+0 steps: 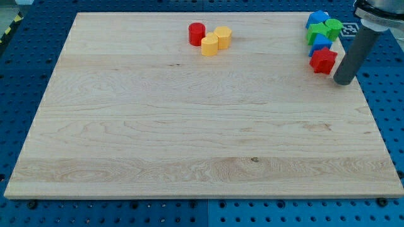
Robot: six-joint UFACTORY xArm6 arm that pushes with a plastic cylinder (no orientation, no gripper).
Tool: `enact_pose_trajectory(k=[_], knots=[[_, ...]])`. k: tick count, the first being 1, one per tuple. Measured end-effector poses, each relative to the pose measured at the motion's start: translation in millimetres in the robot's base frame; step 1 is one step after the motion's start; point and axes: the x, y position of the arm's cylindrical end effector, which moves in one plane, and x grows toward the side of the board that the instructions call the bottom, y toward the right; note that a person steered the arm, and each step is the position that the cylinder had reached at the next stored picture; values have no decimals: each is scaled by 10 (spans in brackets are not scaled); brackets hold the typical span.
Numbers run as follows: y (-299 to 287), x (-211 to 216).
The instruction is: Slide the red star along with blue triangle a bit up
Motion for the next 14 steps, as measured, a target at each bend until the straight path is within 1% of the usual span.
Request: enact_pose_trajectory(k=[3, 4, 6, 10, 11, 14], knots=[[0, -450], [0, -545], [-12, -577], [-178, -1072], [-179, -1142], [-322, -1142]])
